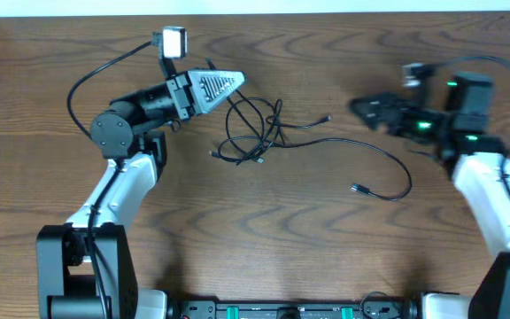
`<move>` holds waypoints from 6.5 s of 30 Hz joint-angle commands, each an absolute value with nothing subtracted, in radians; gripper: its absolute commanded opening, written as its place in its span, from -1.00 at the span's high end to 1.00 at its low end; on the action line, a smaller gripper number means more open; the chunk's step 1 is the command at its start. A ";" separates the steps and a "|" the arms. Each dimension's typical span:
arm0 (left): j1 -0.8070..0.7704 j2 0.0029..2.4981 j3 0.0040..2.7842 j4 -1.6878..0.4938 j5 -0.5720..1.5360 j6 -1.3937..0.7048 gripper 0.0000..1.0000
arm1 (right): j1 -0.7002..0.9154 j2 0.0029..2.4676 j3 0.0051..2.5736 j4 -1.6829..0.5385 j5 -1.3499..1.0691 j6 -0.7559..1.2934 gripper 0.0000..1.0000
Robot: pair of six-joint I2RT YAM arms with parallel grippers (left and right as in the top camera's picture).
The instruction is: Untangle cables
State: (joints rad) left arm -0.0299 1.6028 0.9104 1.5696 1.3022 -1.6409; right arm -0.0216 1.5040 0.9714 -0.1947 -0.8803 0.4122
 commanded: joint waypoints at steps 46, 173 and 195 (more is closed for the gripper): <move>0.551 1.412 0.920 1.565 1.406 -1.681 0.85 | -0.149 1.597 0.976 -0.426 0.294 0.431 0.98; 0.413 1.073 0.921 0.990 1.055 -1.542 0.85 | 0.166 1.846 1.108 -0.228 0.212 0.223 0.98; 0.504 1.272 0.920 0.189 1.028 -0.860 0.85 | -0.117 1.633 1.113 -0.223 -0.562 0.061 0.98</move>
